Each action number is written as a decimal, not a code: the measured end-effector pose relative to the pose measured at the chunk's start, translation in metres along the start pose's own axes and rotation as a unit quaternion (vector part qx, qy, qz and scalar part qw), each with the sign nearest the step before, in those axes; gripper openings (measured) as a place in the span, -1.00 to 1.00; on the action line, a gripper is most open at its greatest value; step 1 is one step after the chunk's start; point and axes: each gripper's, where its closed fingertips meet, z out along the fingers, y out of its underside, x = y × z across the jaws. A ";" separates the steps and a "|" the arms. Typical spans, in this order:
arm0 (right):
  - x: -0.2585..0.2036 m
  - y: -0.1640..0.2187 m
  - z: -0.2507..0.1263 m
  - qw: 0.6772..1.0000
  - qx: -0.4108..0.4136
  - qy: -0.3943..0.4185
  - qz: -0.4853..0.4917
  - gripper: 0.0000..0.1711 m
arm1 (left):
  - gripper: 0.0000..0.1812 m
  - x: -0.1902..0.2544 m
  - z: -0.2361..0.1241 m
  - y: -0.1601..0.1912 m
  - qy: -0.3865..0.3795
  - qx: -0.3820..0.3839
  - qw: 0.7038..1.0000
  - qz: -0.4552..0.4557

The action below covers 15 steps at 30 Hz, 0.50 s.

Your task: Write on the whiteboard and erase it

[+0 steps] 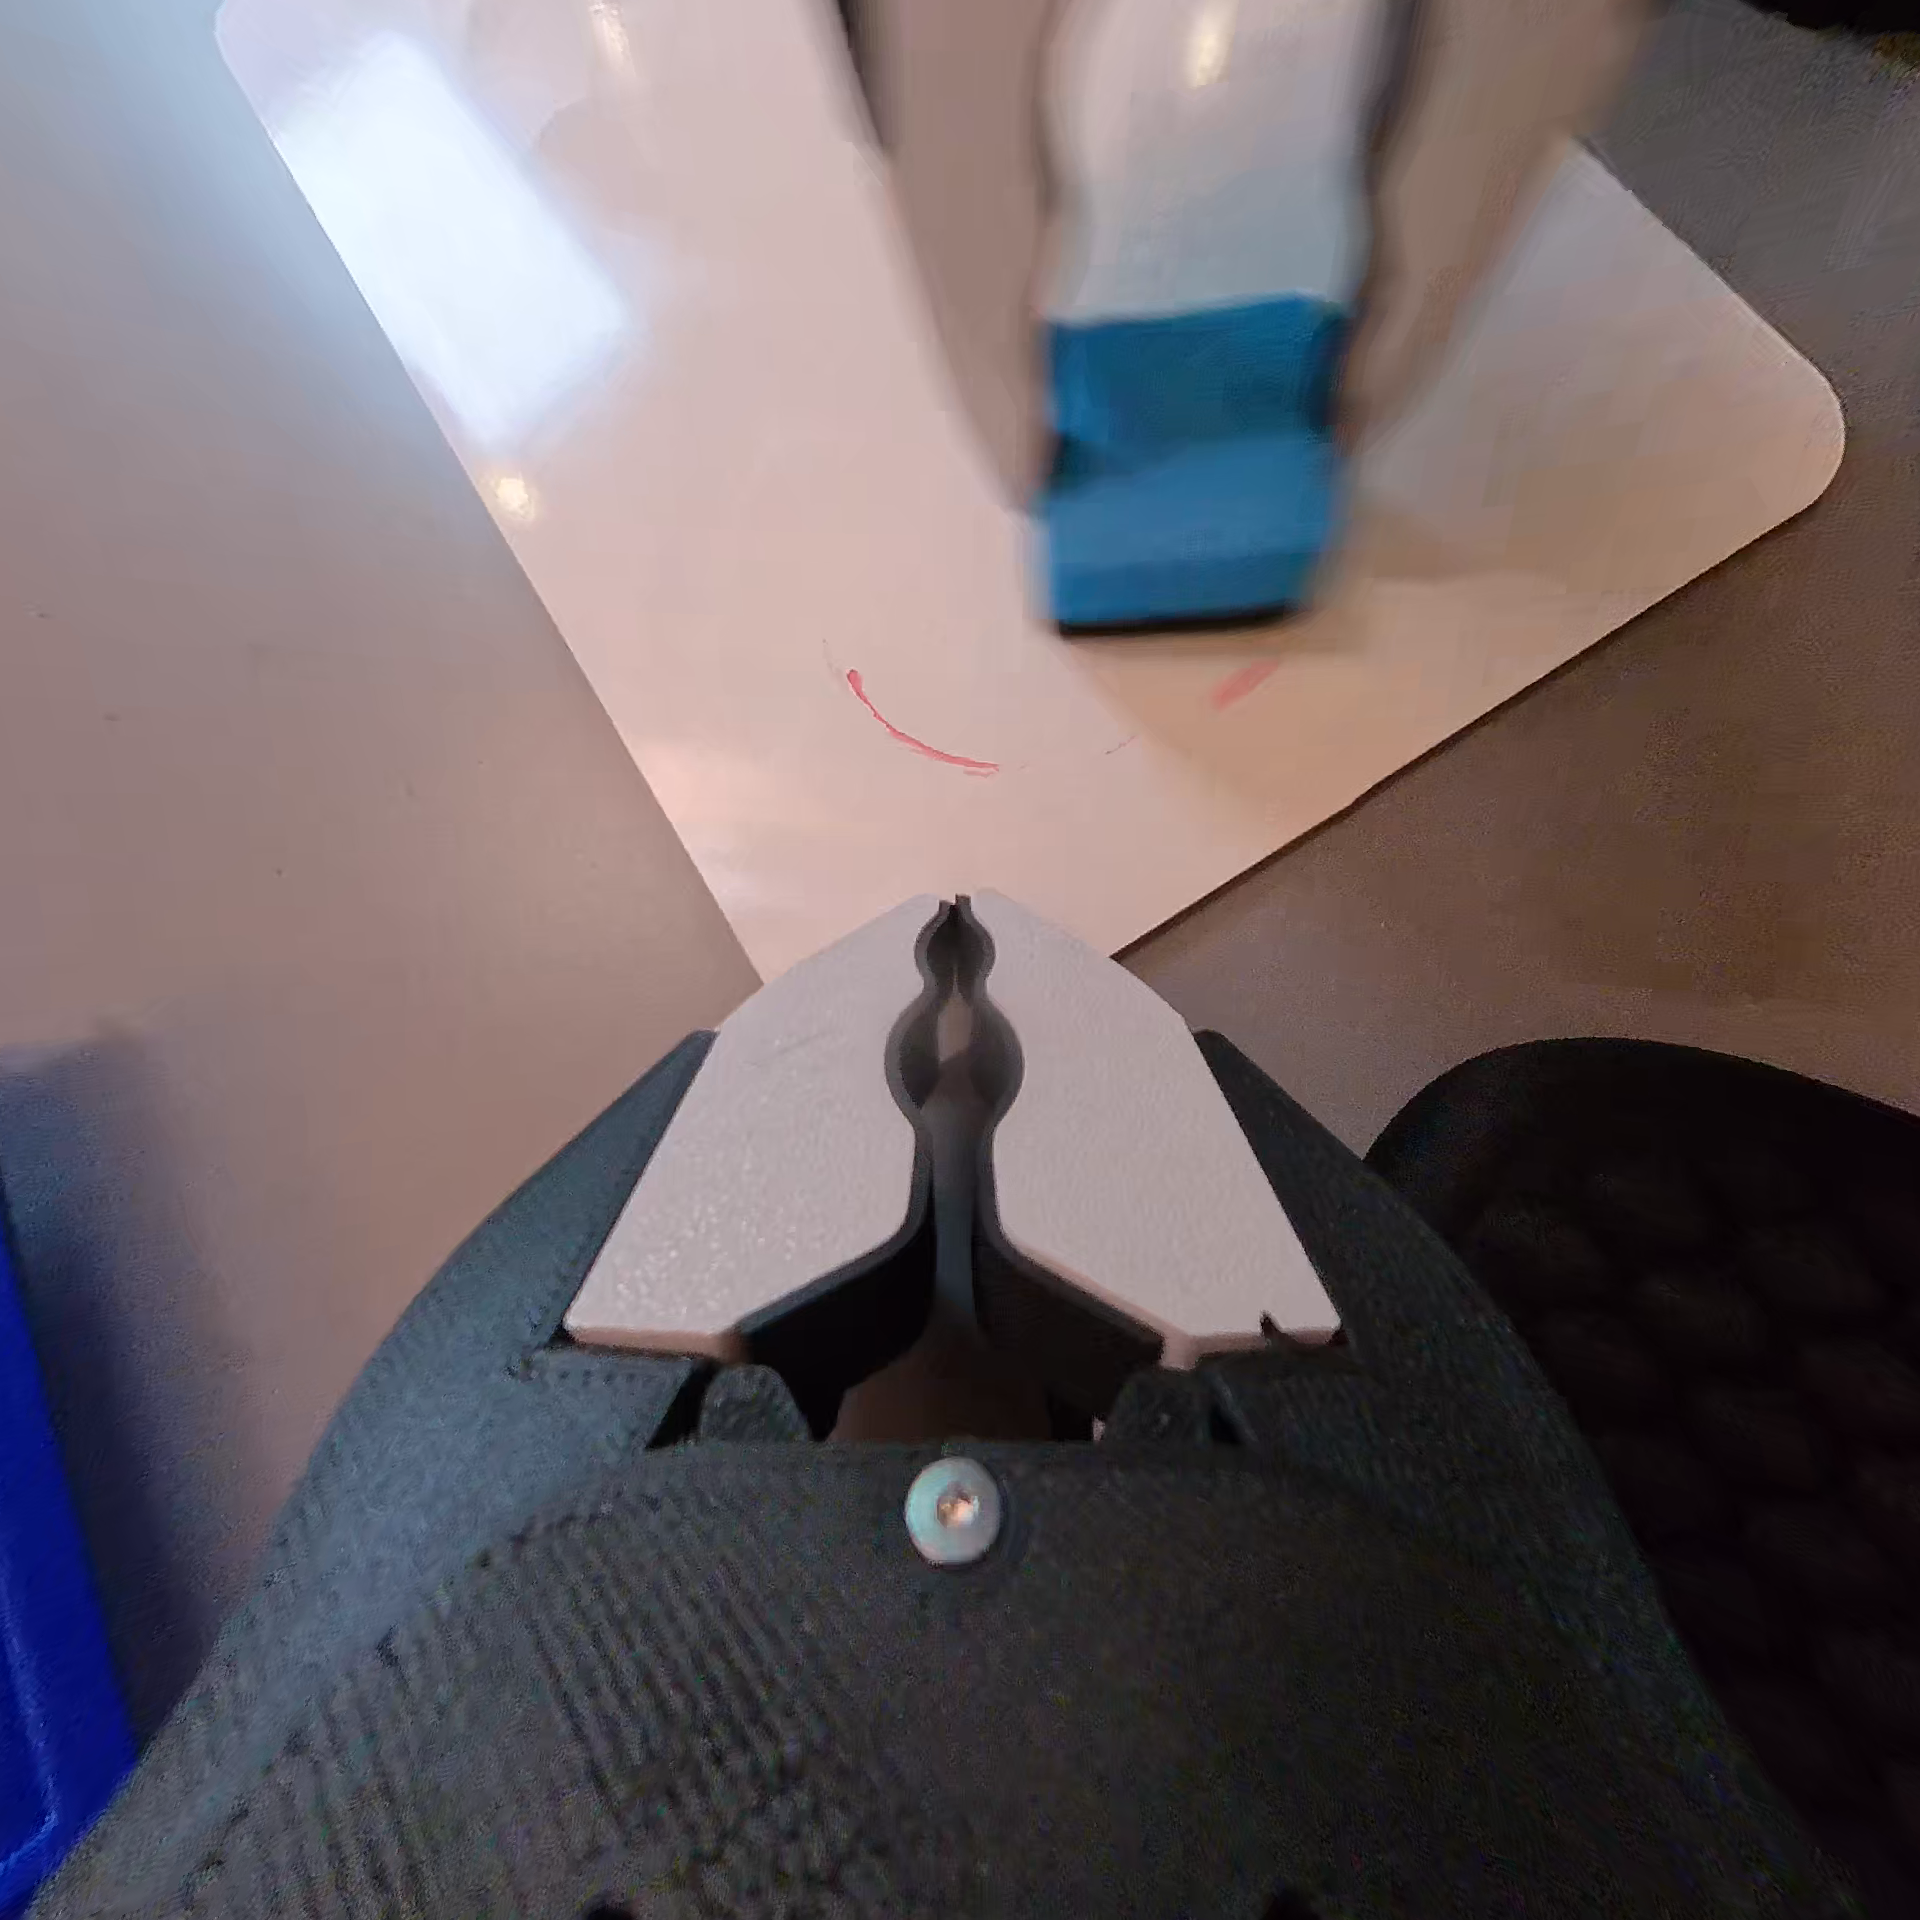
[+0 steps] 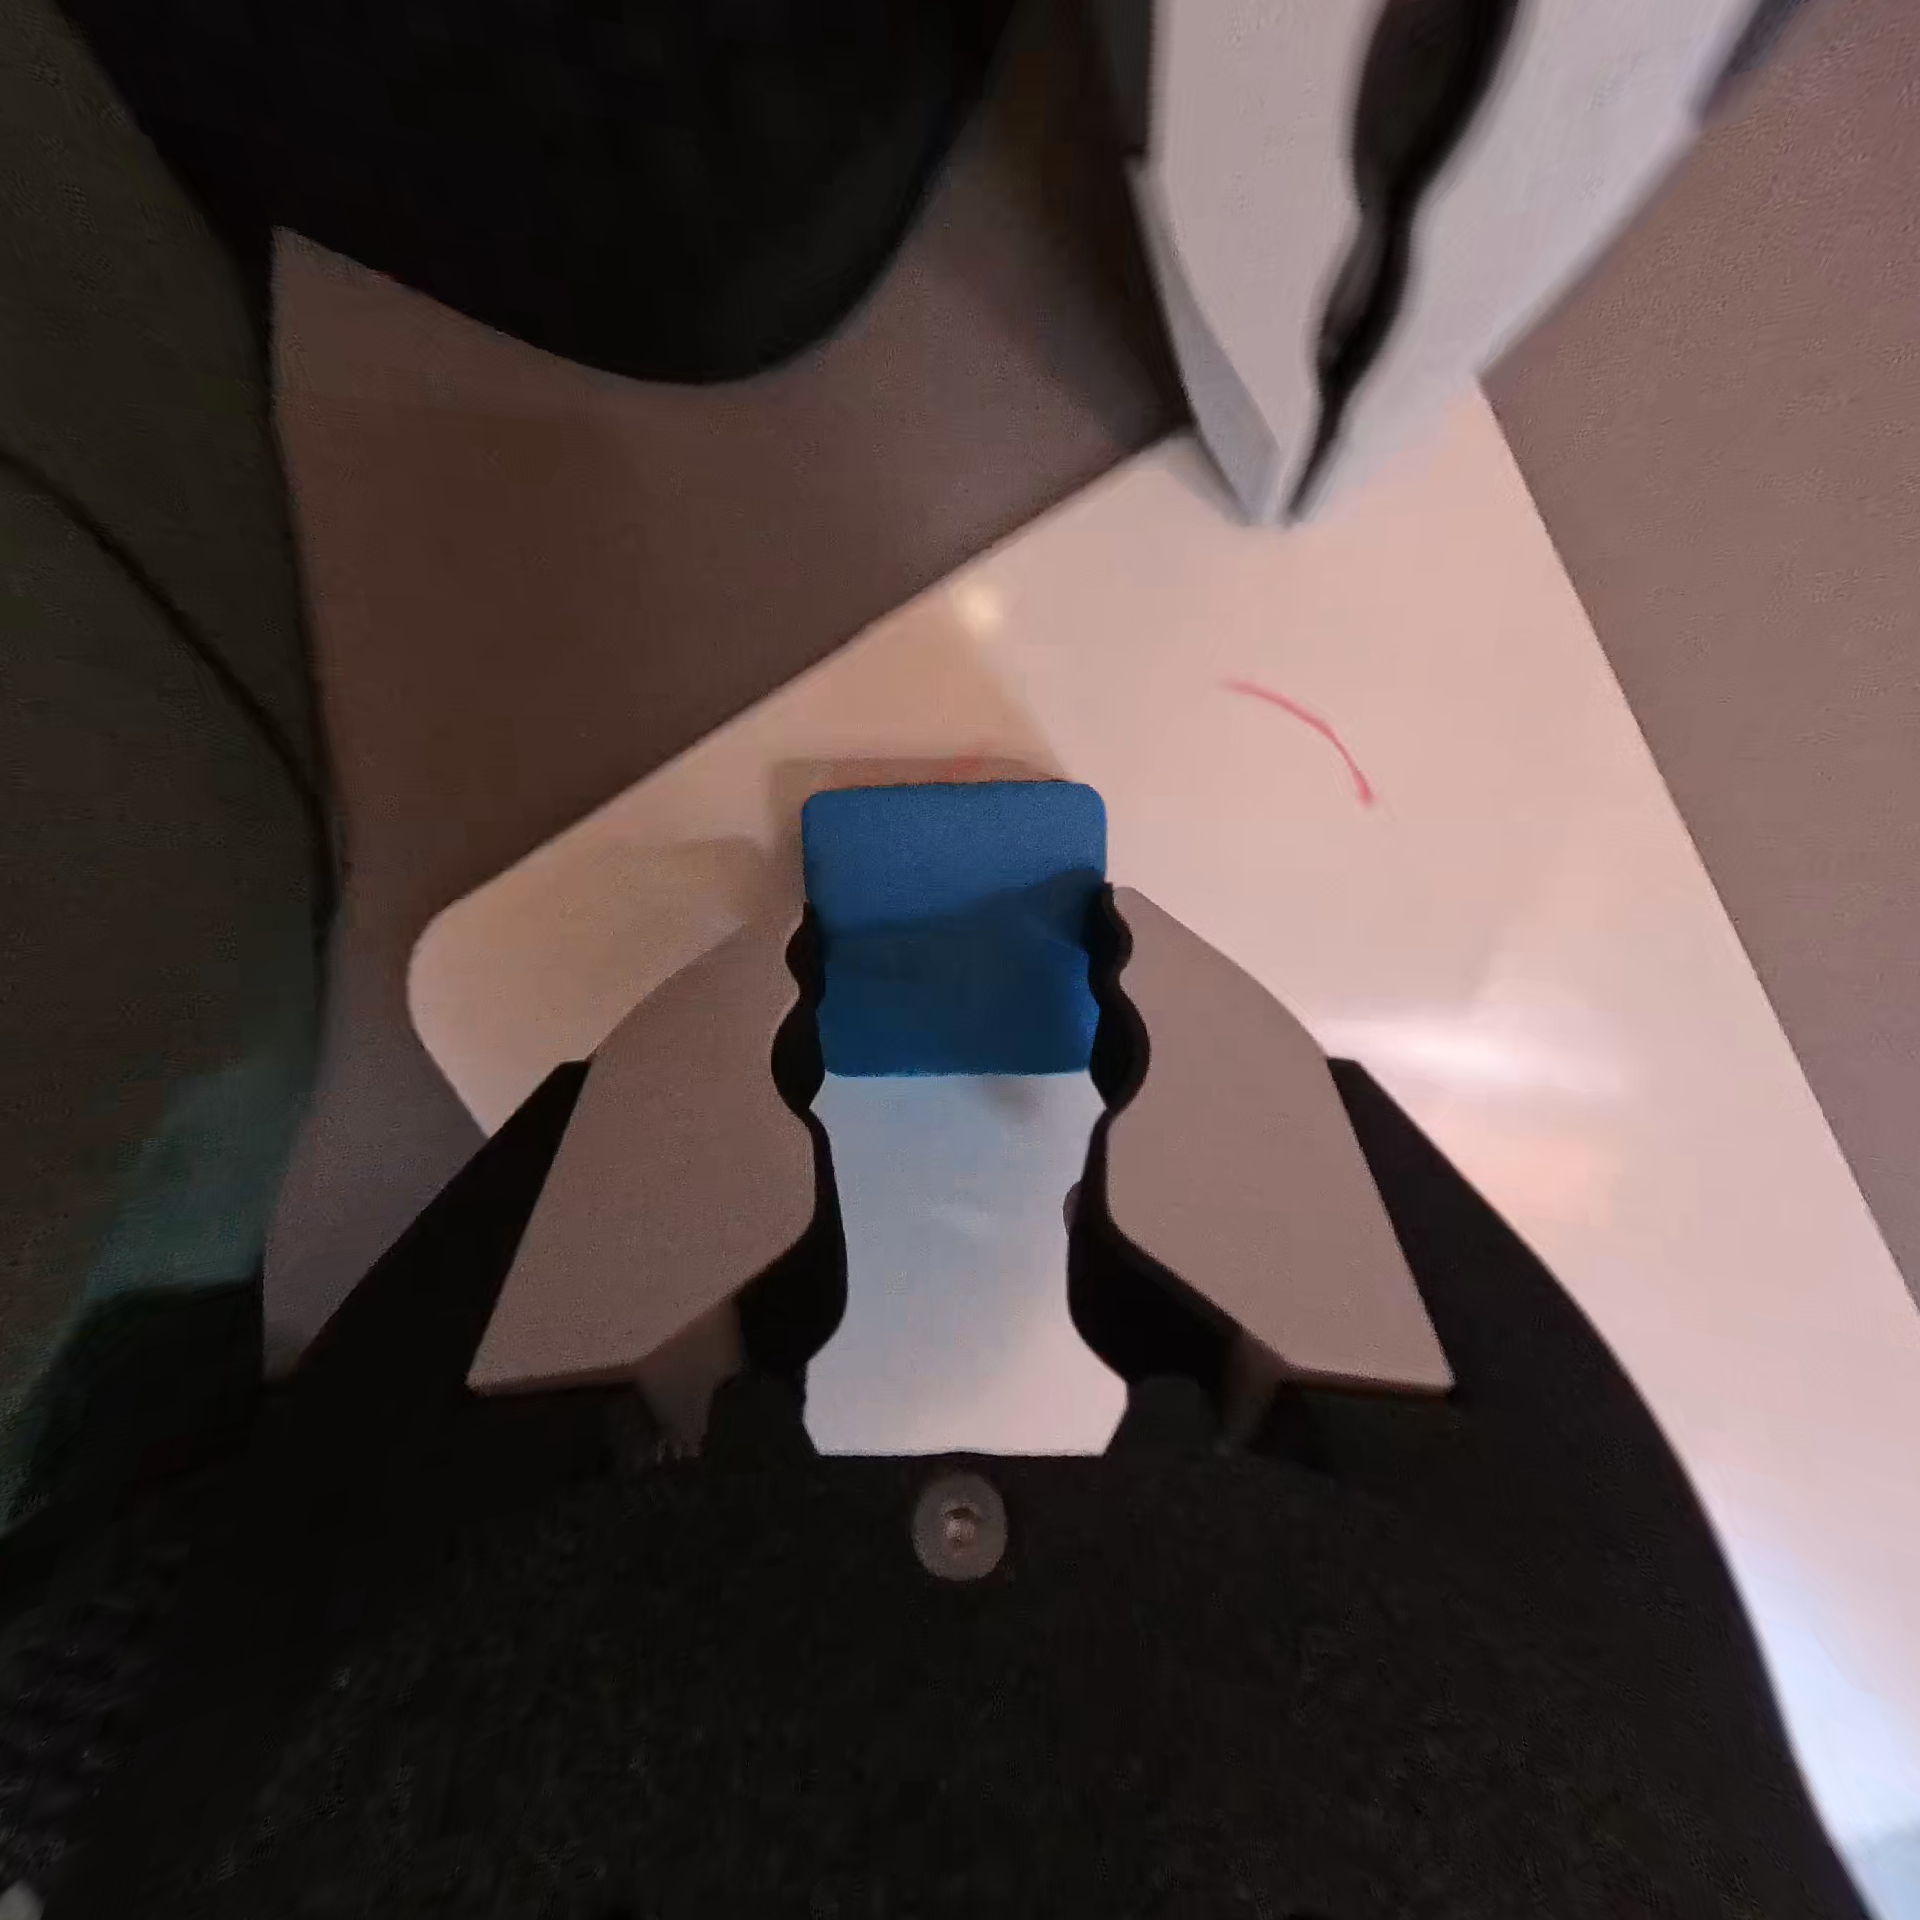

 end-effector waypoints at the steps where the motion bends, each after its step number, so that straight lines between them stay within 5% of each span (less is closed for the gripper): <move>1: 0.027 0.008 -0.005 0.999 -0.017 0.029 0.030 -0.41 | -1.00 0.000 0.000 0.000 0.001 -0.001 1.000 0.001; 4: 0.076 -0.018 0.003 0.997 0.006 0.054 0.056 -0.41 | -1.00 0.000 0.000 0.000 -0.001 0.002 1.000 0.001; 8: 0.005 -0.022 0.011 1.000 0.008 0.001 -0.022 -0.41 | -0.99 0.000 0.000 0.000 -0.002 0.002 1.000 0.003; 11: 0.041 0.005 -0.005 0.998 -0.018 0.042 0.038 -0.41 | -1.00 0.003 0.001 -0.002 0.002 0.002 1.000 0.006; 13: 0.071 -0.007 -0.002 0.996 0.004 0.054 0.065 -0.41 | -1.00 0.002 0.001 -0.002 -0.001 0.003 1.000 0.005; 15: 0.046 -0.031 0.010 0.999 0.029 0.035 0.021 -0.41 | -1.00 0.002 0.001 -0.002 -0.003 0.003 1.000 0.005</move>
